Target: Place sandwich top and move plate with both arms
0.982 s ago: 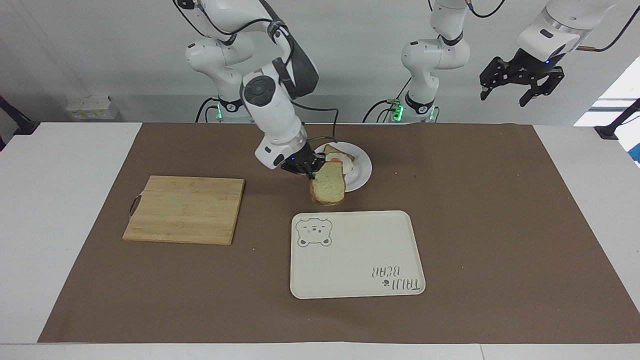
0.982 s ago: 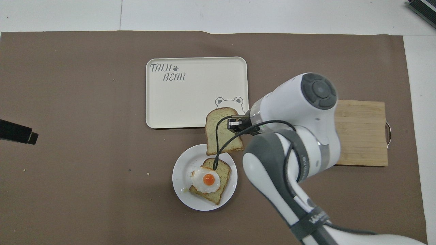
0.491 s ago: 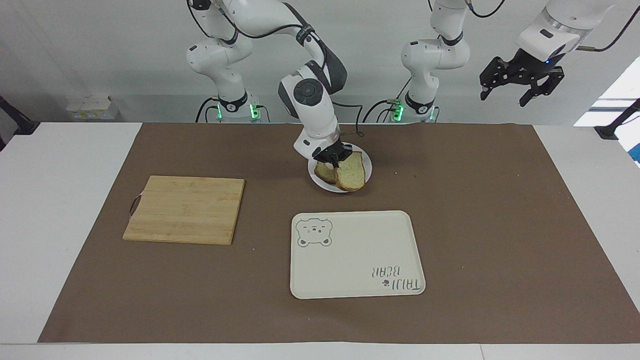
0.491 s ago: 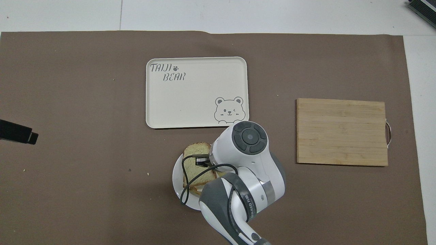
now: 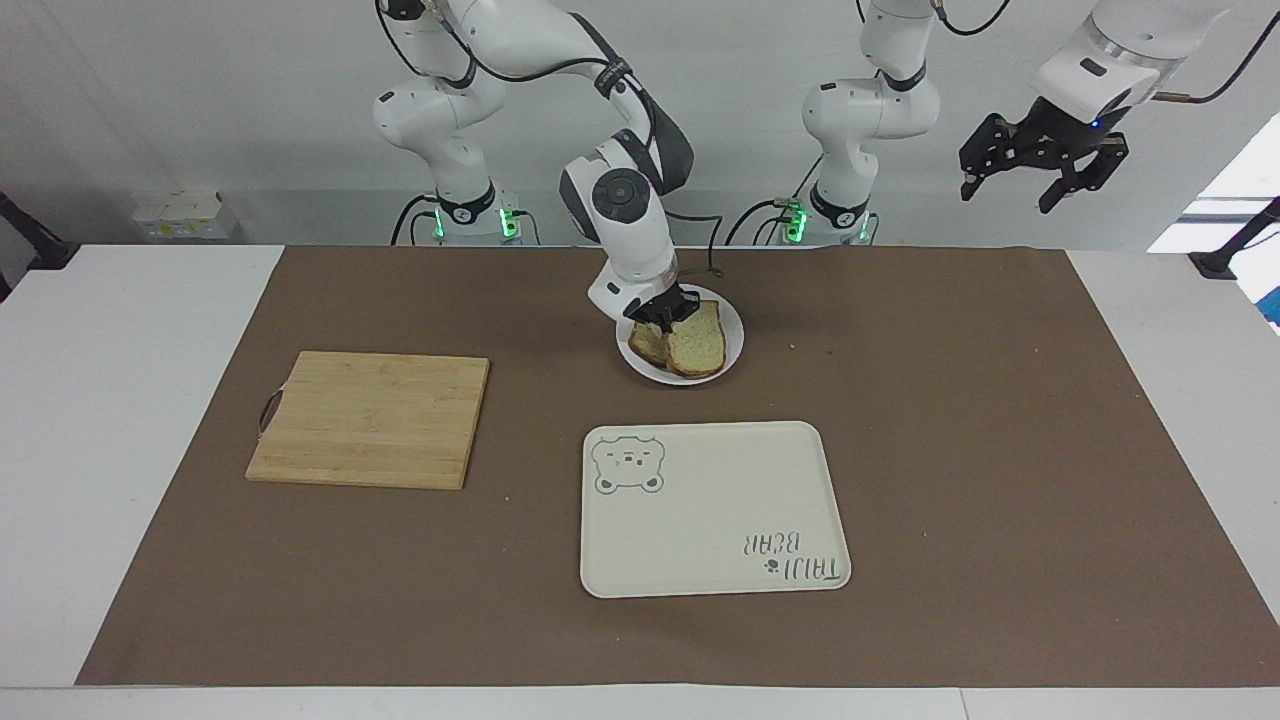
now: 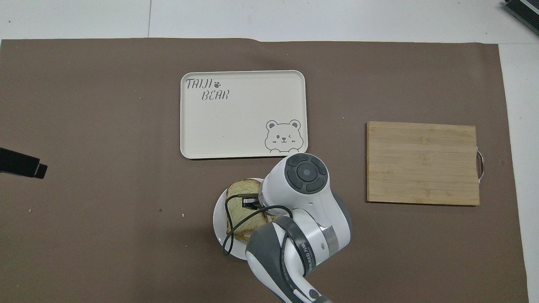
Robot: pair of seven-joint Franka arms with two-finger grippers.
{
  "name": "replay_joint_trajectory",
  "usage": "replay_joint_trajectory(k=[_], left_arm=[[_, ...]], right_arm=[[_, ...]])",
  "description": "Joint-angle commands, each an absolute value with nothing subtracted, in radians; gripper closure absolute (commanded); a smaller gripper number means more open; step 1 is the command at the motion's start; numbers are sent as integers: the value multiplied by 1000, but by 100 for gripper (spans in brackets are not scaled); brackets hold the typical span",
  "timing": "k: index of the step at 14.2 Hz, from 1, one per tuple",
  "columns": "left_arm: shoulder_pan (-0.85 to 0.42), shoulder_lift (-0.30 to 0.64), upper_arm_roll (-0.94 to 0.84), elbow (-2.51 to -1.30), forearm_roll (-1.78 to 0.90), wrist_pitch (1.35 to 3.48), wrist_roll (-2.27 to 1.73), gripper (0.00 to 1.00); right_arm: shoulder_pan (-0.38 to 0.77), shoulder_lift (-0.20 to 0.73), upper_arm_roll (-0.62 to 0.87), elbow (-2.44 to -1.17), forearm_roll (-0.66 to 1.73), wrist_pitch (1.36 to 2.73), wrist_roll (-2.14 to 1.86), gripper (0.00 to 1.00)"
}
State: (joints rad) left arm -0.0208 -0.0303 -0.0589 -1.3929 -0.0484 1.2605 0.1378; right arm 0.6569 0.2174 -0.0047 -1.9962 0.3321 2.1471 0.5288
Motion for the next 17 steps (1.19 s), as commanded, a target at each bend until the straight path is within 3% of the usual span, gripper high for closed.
replay_joint_trajectory(k=[1,6,10,17], left_arm=[[-25,-58,-55,-1425,-51,1266,146,0],[-25,-58,-55,-1425,-54,1266,140,0],[-21,-67,-54,-1442,-101,1272,130,0],[-23,-78,-52,-1454,-115,1278,126,0]], right_arm=[[647,204,-14,-2000,342,2174,537,0],[496,134,-18,-1947,165,2125,517,0],[356,52,-23,-1895,123,1904,425,0],[149,-74,-25,-1849,52,1784,269,0]])
